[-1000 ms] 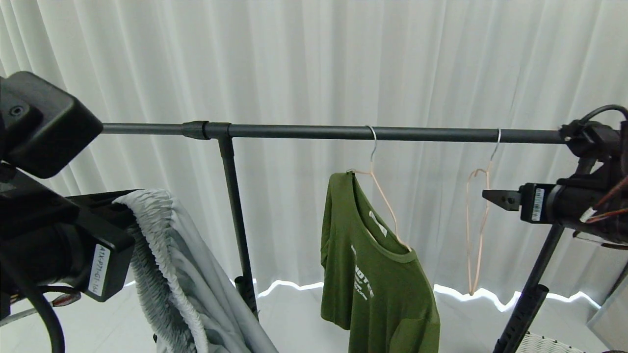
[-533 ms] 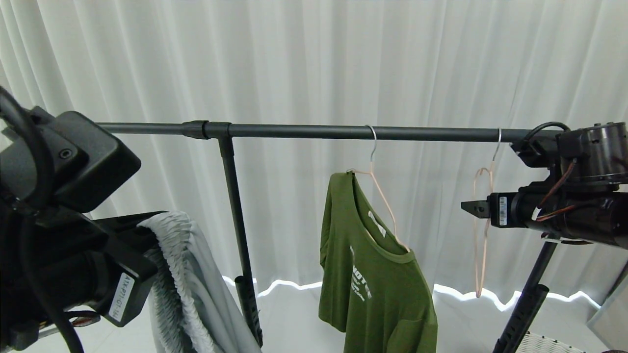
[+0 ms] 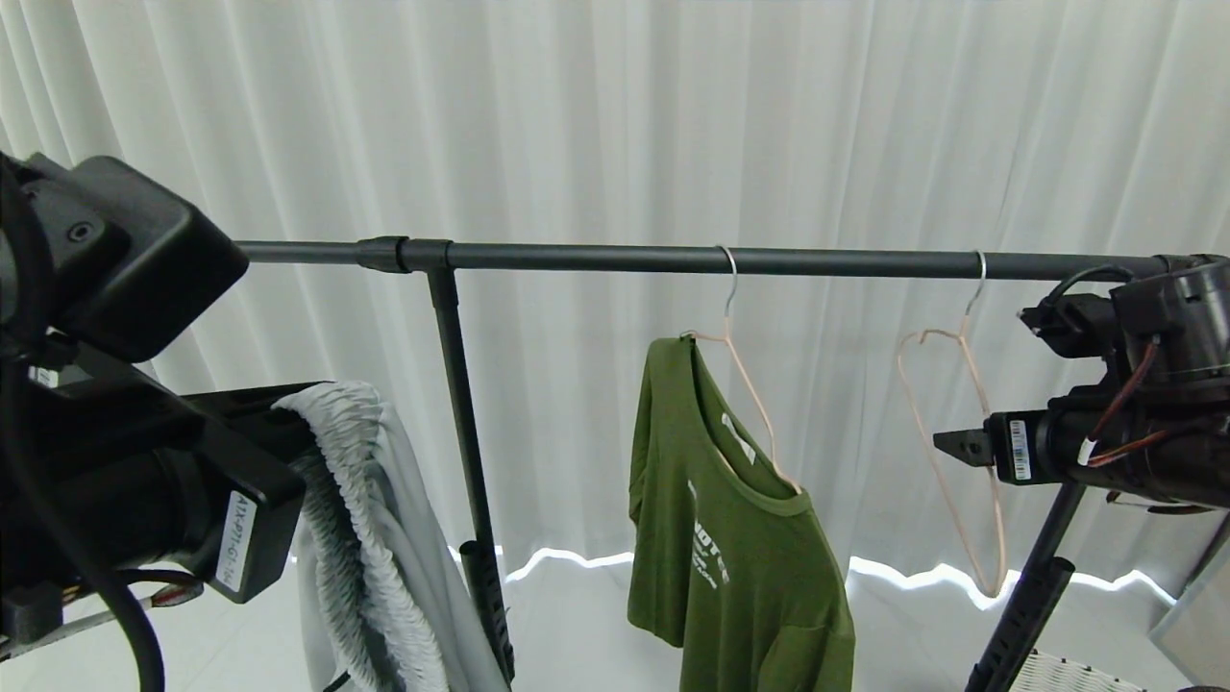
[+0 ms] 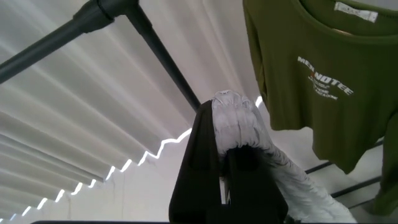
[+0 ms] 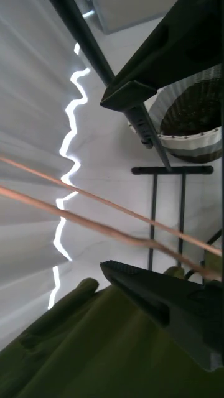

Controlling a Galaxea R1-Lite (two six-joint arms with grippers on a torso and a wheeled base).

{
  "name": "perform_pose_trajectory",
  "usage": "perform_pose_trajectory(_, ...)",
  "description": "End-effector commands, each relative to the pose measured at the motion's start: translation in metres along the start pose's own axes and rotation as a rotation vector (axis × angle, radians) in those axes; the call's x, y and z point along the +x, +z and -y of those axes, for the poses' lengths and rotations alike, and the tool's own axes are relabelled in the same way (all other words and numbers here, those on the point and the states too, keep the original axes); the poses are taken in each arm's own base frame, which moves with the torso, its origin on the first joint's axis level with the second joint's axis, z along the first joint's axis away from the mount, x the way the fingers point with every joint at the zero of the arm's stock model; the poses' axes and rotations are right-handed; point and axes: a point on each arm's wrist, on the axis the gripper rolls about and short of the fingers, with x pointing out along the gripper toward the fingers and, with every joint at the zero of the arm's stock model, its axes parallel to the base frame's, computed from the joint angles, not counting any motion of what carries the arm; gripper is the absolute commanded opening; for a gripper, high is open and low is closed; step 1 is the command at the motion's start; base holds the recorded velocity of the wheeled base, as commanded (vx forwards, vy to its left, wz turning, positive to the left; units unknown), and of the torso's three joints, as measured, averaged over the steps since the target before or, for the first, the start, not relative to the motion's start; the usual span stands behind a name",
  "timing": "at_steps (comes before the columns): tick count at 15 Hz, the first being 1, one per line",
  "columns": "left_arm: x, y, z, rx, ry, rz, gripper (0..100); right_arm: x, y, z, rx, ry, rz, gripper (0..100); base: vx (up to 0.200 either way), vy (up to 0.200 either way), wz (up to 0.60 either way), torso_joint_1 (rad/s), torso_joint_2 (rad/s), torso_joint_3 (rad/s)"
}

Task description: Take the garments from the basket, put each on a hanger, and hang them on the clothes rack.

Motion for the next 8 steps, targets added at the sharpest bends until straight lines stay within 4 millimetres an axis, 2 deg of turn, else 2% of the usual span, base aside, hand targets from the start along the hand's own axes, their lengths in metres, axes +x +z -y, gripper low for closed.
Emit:
perform_pose_trajectory(1,0.001,0.0,0.0,0.0,0.004,-0.005,0,-0.005,0.001,0.001,0.003,0.003,0.011,100,0.0,0.0,0.0,0.0,0.0,0.0)
perform_pose_trajectory(4,0.001,-0.001,0.0,-0.001,0.004,-0.006,0,-0.004,0.003,0.0,-0.003,0.014,0.012,100,0.0,0.0,0.0,0.0,0.0,0.0)
perform_pose_trajectory(8,0.002,-0.001,0.0,0.0,0.004,-0.007,0,0.013,-0.002,0.001,-0.028,0.043,-0.062,100,0.0,0.0,0.0,0.0,0.0,0.0)
